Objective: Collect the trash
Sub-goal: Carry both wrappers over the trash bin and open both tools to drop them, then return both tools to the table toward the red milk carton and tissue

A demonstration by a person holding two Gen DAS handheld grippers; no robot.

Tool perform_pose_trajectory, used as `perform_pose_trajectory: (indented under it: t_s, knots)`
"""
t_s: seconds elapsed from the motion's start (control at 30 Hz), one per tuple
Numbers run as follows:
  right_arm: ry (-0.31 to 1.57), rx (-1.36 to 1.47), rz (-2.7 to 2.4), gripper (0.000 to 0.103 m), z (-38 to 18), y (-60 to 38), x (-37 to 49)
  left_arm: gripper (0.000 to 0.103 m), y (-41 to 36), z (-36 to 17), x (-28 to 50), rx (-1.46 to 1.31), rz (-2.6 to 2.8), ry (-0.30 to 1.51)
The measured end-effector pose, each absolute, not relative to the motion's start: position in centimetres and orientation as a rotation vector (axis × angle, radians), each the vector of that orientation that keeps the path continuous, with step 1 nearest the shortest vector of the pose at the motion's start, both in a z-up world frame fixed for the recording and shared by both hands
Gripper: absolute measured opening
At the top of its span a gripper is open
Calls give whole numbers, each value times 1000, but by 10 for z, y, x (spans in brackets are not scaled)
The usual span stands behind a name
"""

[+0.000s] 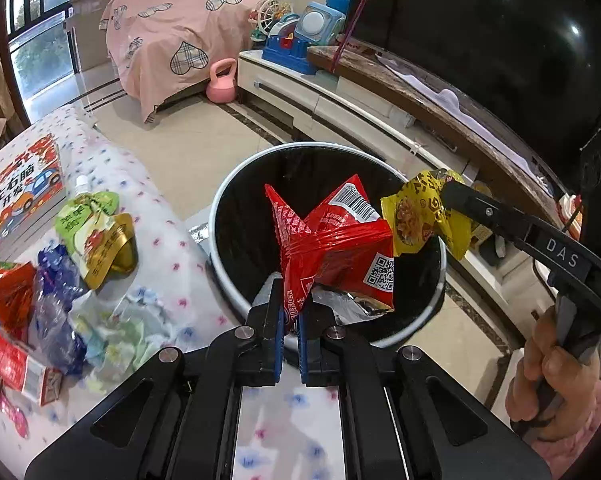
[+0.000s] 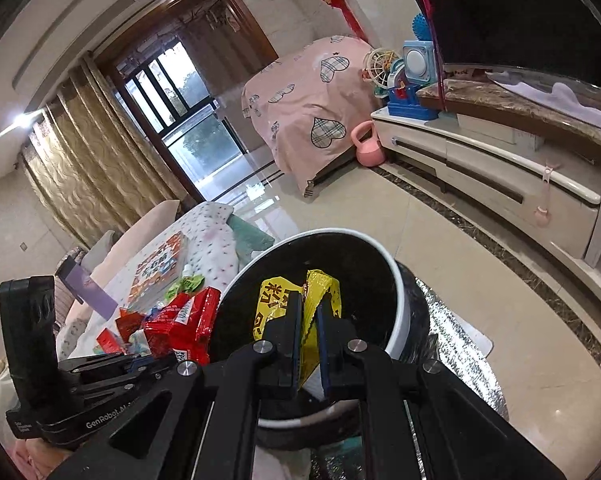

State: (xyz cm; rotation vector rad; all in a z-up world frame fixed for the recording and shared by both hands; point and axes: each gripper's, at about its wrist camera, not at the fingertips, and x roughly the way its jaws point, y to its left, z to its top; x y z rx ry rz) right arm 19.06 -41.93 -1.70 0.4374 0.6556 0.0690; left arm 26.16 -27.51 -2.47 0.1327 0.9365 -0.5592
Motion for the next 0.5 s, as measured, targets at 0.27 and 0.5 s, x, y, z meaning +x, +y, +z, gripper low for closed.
perform_pose_trajectory:
  t_s: [0.27, 0.5]
  knots:
    - [686, 426, 57, 23, -24, -427, 211, 58, -281, -29, 266, 146, -521, 929]
    - [688, 450, 56, 45, -29, -432, 208, 59, -268, -26, 257, 112, -521, 927]
